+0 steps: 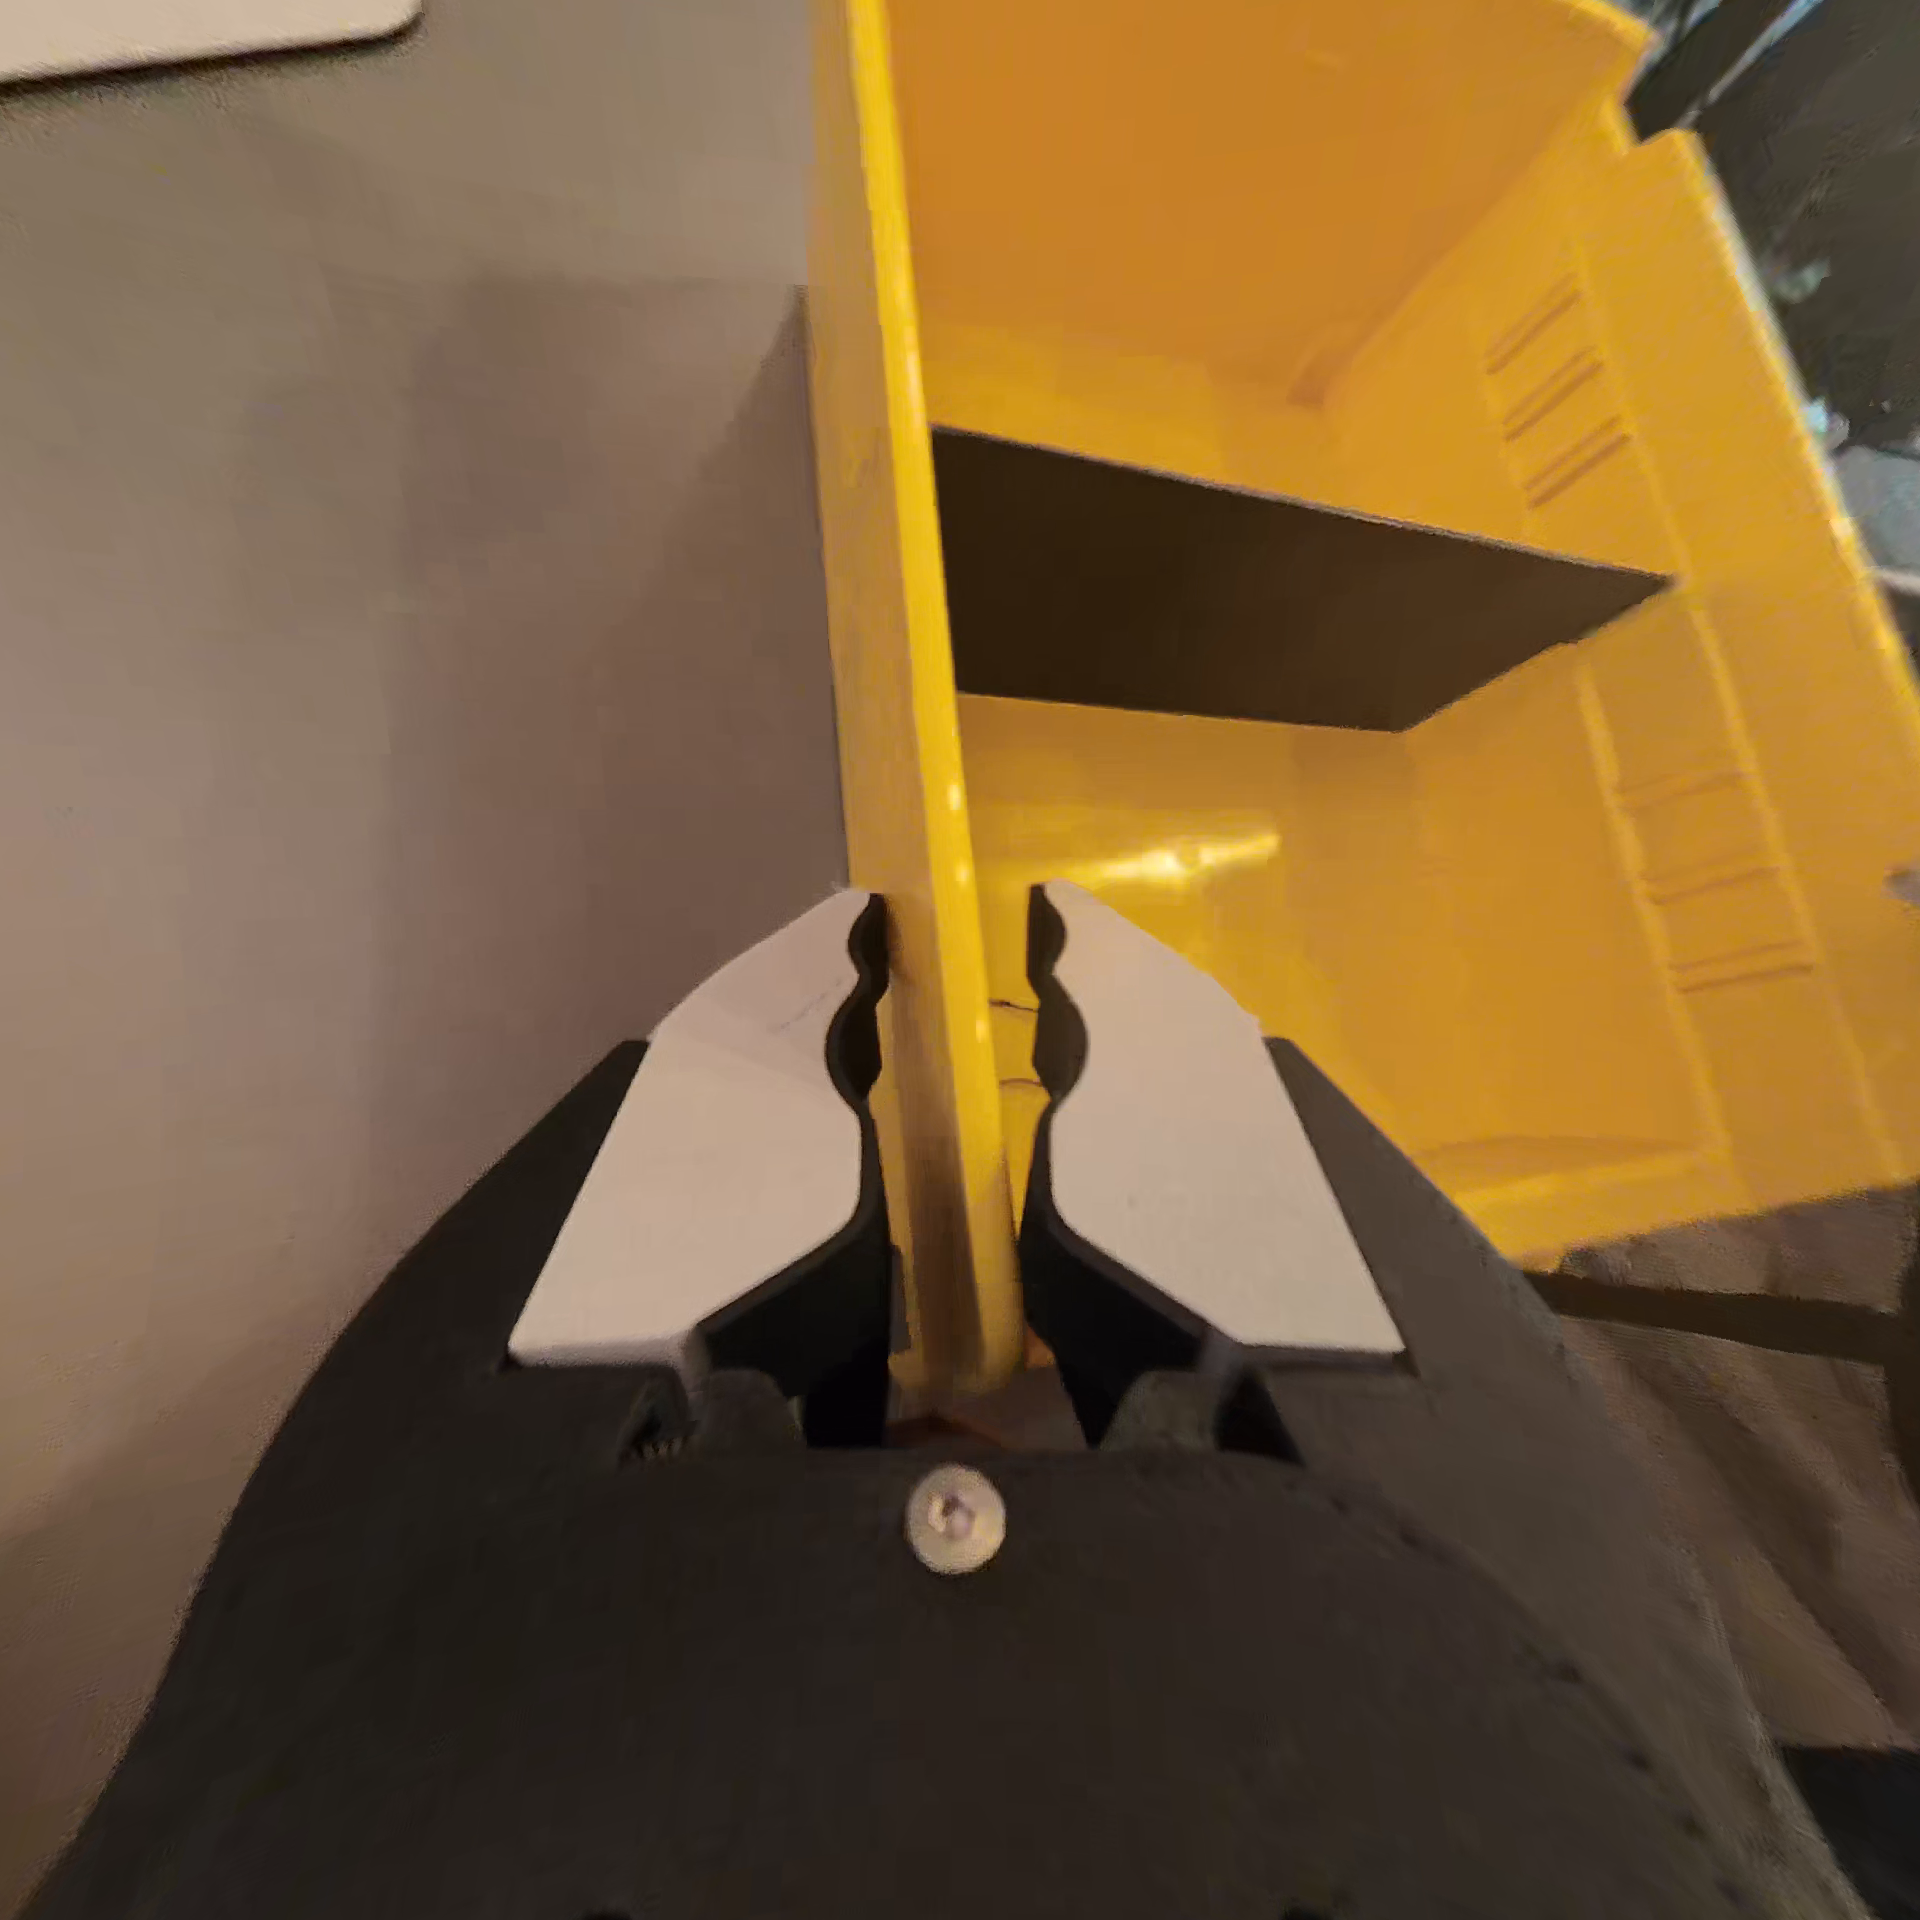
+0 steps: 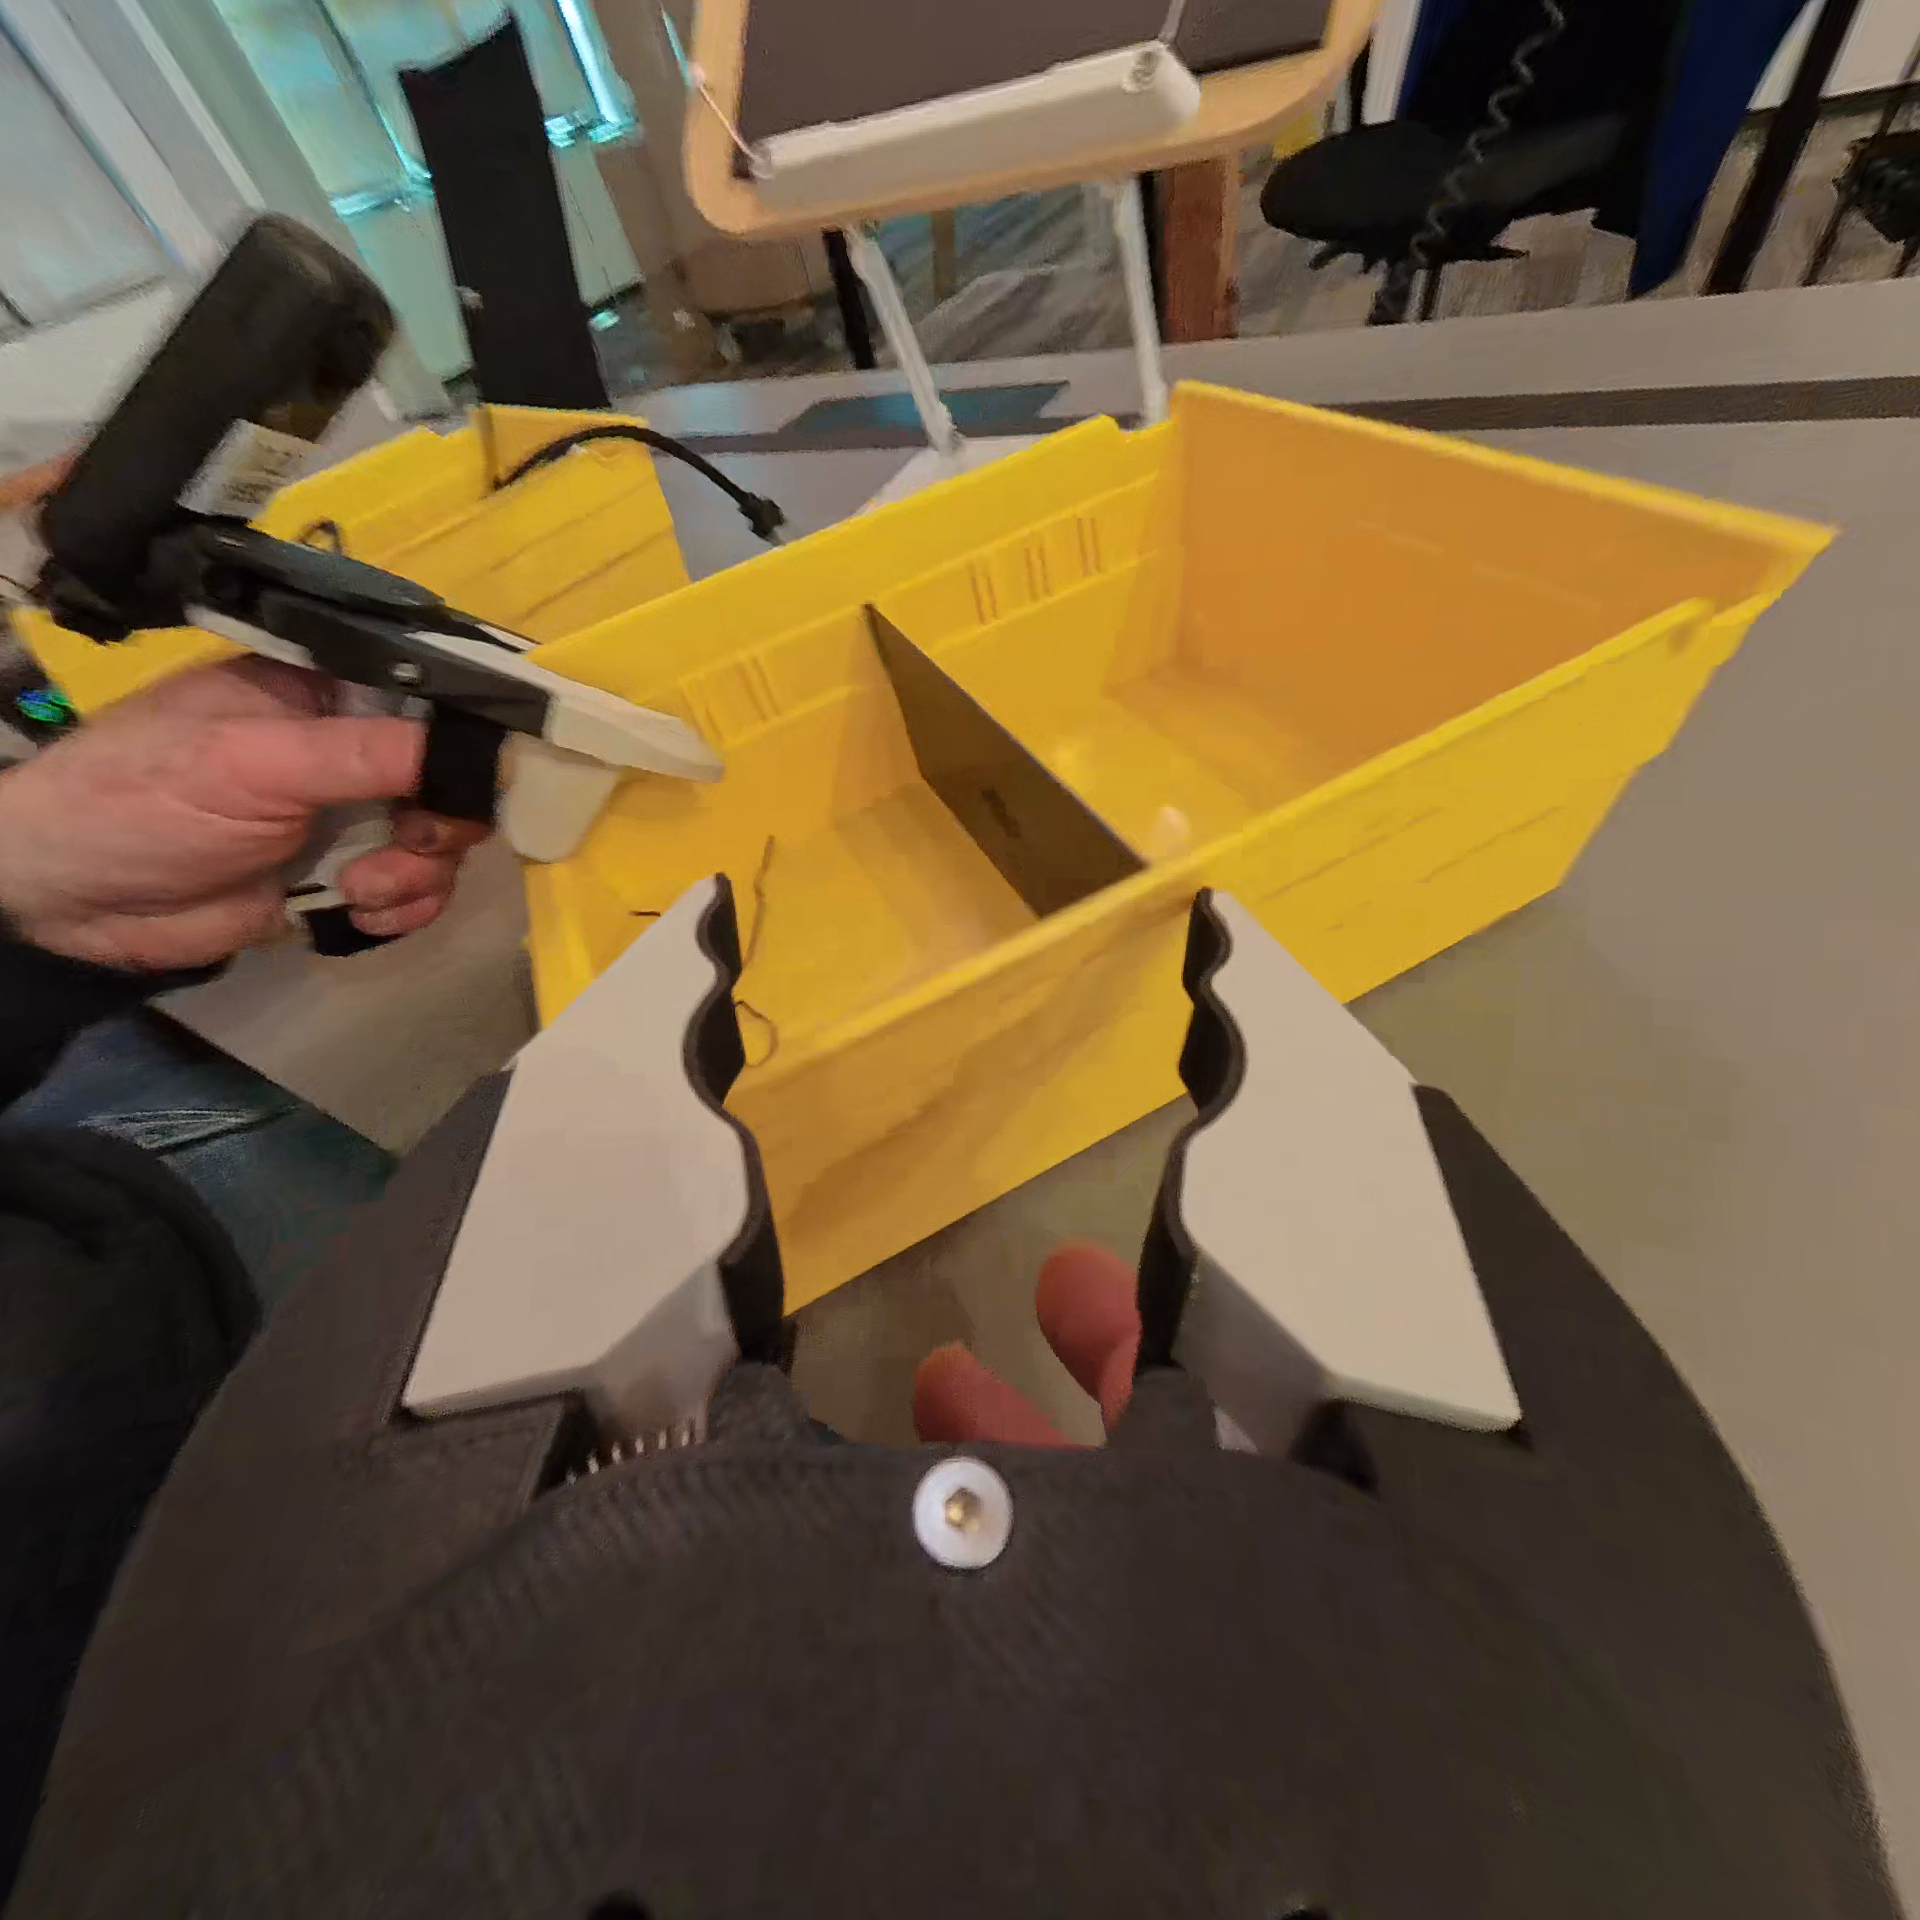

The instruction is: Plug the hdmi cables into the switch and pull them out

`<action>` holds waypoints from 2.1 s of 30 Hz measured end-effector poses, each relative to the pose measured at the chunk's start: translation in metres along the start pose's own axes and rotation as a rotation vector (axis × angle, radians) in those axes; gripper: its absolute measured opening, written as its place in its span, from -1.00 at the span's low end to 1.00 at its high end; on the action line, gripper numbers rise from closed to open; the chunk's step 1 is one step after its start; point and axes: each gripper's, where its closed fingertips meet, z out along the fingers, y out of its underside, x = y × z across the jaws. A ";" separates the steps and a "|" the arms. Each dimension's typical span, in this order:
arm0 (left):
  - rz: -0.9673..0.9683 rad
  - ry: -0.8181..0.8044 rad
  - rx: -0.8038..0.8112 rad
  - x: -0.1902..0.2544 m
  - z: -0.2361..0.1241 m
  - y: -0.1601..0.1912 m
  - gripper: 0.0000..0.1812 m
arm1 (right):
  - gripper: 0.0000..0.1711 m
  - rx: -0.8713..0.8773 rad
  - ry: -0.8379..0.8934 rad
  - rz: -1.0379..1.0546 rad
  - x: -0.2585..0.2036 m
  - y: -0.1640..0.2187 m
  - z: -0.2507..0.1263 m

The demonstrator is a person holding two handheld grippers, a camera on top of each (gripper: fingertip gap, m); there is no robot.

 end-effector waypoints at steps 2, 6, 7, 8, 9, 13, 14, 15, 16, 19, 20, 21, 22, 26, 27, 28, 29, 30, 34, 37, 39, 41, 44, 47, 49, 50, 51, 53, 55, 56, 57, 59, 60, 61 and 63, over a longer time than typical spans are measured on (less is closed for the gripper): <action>0.051 -0.007 -0.015 0.006 0.000 0.002 -0.64 | -0.12 -0.041 0.034 -0.032 0.013 0.001 0.002; 0.001 0.111 -0.028 0.028 -0.002 0.008 -0.44 | -0.26 -0.124 0.132 -0.091 0.045 -0.003 -0.002; 0.005 0.146 -0.042 0.035 -0.003 0.010 -0.37 | -0.34 -0.152 0.154 -0.120 0.052 -0.003 -0.004; 0.009 0.183 -0.055 0.043 -0.005 0.013 -0.30 | -0.42 -0.183 0.177 -0.152 0.059 -0.002 -0.006; 0.013 0.225 -0.064 0.051 -0.006 0.016 -0.23 | -0.46 -0.214 0.215 -0.190 0.068 -0.002 -0.007; -0.001 0.482 -0.117 0.084 -0.033 0.030 -0.07 | -0.80 -0.299 0.265 -0.328 0.087 -0.006 -0.006; -0.009 0.544 -0.082 0.089 -0.048 0.027 -0.25 | -0.85 -0.315 0.265 -0.366 0.089 -0.007 -0.004; -0.020 0.573 -0.030 0.089 -0.066 0.020 -0.30 | -0.85 -0.330 0.263 -0.396 0.091 -0.007 -0.002; -0.022 0.557 0.023 0.082 -0.085 0.012 -0.30 | -0.85 -0.342 0.266 -0.416 0.093 -0.008 0.000; 0.058 0.268 0.143 0.020 -0.146 -0.009 -0.26 | -0.86 -0.372 0.282 -0.473 0.104 -0.012 0.004; 0.104 0.095 0.162 -0.014 -0.169 -0.014 -0.22 | -0.86 -0.385 0.287 -0.494 0.108 -0.013 0.005; 0.159 -0.105 0.169 -0.054 -0.195 -0.017 -0.18 | -0.86 -0.399 0.290 -0.521 0.112 -0.014 0.005; 0.209 -0.332 0.159 -0.100 -0.225 -0.016 -0.14 | -0.86 -0.413 0.290 -0.551 0.116 -0.014 0.005; 0.145 -0.783 -0.047 -0.231 -0.308 0.032 0.08 | -0.84 -0.527 0.359 -0.638 0.134 -0.017 -0.003; 0.092 -0.791 -0.088 -0.248 -0.314 0.048 0.11 | -0.79 -0.530 0.375 -0.622 0.135 -0.018 -0.006; 0.040 -0.773 -0.107 -0.260 -0.316 0.061 0.10 | -0.73 -0.514 0.375 -0.585 0.131 -0.020 -0.009; -0.003 -0.758 -0.110 -0.268 -0.315 0.071 0.07 | -0.63 -0.485 0.373 -0.548 0.125 -0.023 -0.011; -0.033 -0.745 -0.115 -0.275 -0.313 0.080 0.04 | -0.50 -0.464 0.388 -0.527 0.121 -0.025 -0.016; -0.091 -0.680 -0.209 -0.285 -0.295 0.110 -0.44 | -0.35 -0.509 0.478 -0.523 0.117 -0.016 -0.039; -0.122 -0.606 -0.188 -0.284 -0.289 0.113 -0.90 | -0.14 -0.549 0.520 -0.518 0.121 -0.008 -0.053; -0.155 -0.559 -0.163 -0.280 -0.288 0.115 -0.95 | -0.07 -0.497 0.505 -0.468 0.122 -0.013 -0.058; -0.158 -0.567 -0.155 -0.279 -0.291 0.118 -0.95 | -0.08 -0.423 0.425 -0.388 0.109 -0.020 -0.058; -0.167 -0.579 -0.151 -0.275 -0.297 0.124 -0.95 | -0.10 -0.443 0.377 -0.370 0.094 -0.005 -0.052; -0.183 -0.589 -0.149 -0.272 -0.303 0.132 -0.95 | -0.42 -0.518 0.318 -0.355 0.089 0.028 -0.035; -0.205 -0.594 -0.140 -0.272 -0.310 0.138 -0.95 | -0.58 -0.561 0.401 -0.393 0.105 0.035 -0.036; -0.213 -0.599 -0.137 -0.272 -0.314 0.141 -0.95 | -0.67 -0.547 0.444 -0.389 0.116 0.032 -0.037; -0.230 -0.601 -0.131 -0.272 -0.318 0.145 -0.95 | -0.76 -0.531 0.469 -0.373 0.126 0.028 -0.039; -0.261 -0.615 -0.116 -0.275 -0.329 0.153 -0.95 | -0.82 -0.502 0.469 -0.354 0.143 0.024 -0.041; -0.292 -0.622 -0.104 -0.278 -0.339 0.160 -0.95 | -0.84 -0.501 0.427 -0.340 0.151 0.022 -0.041; -0.305 -0.629 -0.099 -0.280 -0.344 0.164 -0.95 | -0.84 -0.508 0.426 -0.351 0.155 0.021 -0.042; -0.315 -0.631 -0.095 -0.281 -0.349 0.167 -0.95 | -0.84 -0.510 0.427 -0.353 0.160 0.021 -0.042; -0.337 -0.638 -0.086 -0.286 -0.358 0.172 -0.95 | -0.85 -0.503 0.429 -0.332 0.171 0.019 -0.044; -0.347 -0.643 -0.082 -0.289 -0.363 0.175 -0.95 | -0.85 -0.503 0.437 -0.323 0.177 0.018 -0.047; -0.358 -0.644 -0.075 -0.292 -0.367 0.177 -0.95 | -0.85 -0.504 0.452 -0.317 0.184 0.017 -0.050; -0.379 -0.657 -0.063 -0.299 -0.376 0.181 -0.95 | -0.86 -0.497 0.484 -0.292 0.197 0.017 -0.058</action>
